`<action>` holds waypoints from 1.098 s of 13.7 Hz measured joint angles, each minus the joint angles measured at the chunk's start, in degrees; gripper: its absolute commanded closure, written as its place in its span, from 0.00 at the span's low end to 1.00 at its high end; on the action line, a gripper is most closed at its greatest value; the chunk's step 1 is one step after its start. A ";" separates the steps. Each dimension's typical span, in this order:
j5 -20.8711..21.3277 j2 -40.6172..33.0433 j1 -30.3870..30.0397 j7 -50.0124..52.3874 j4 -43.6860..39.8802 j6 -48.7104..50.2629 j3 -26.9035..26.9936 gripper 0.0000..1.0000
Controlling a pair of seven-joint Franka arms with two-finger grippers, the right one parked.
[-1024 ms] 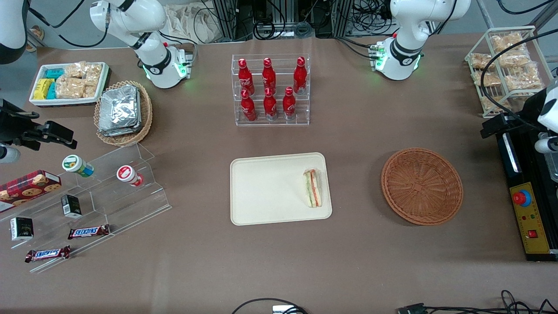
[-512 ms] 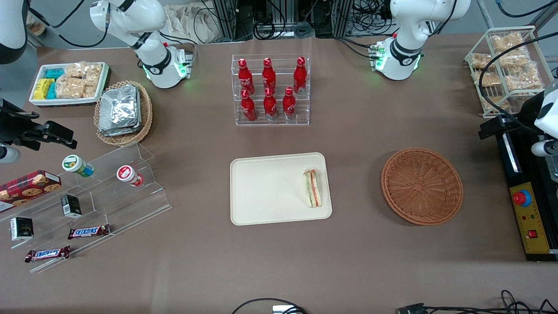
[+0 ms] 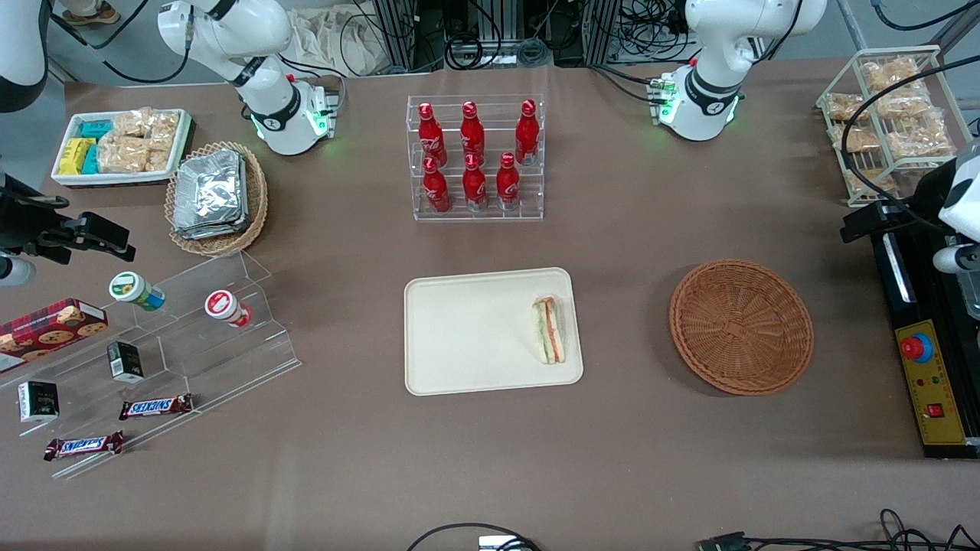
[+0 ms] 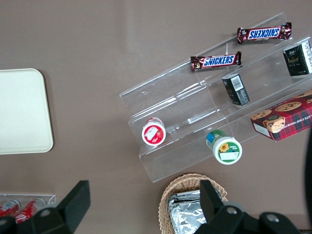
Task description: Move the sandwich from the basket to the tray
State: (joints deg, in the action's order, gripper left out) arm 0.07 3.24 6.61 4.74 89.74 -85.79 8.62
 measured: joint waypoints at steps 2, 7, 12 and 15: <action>0.02 0.00 -0.05 0.00 -0.01 0.35 0.00 0.00; 0.21 -0.01 -7.04 0.17 -0.11 0.90 -6.13 0.00; 0.39 -0.07 -12.47 0.36 -0.30 1.31 -13.83 0.00; 0.56 -0.07 -10.11 0.29 -0.31 1.89 -10.01 0.00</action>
State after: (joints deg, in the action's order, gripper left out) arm 0.64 3.17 -3.51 5.02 89.43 -83.89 -1.39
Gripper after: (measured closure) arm 0.000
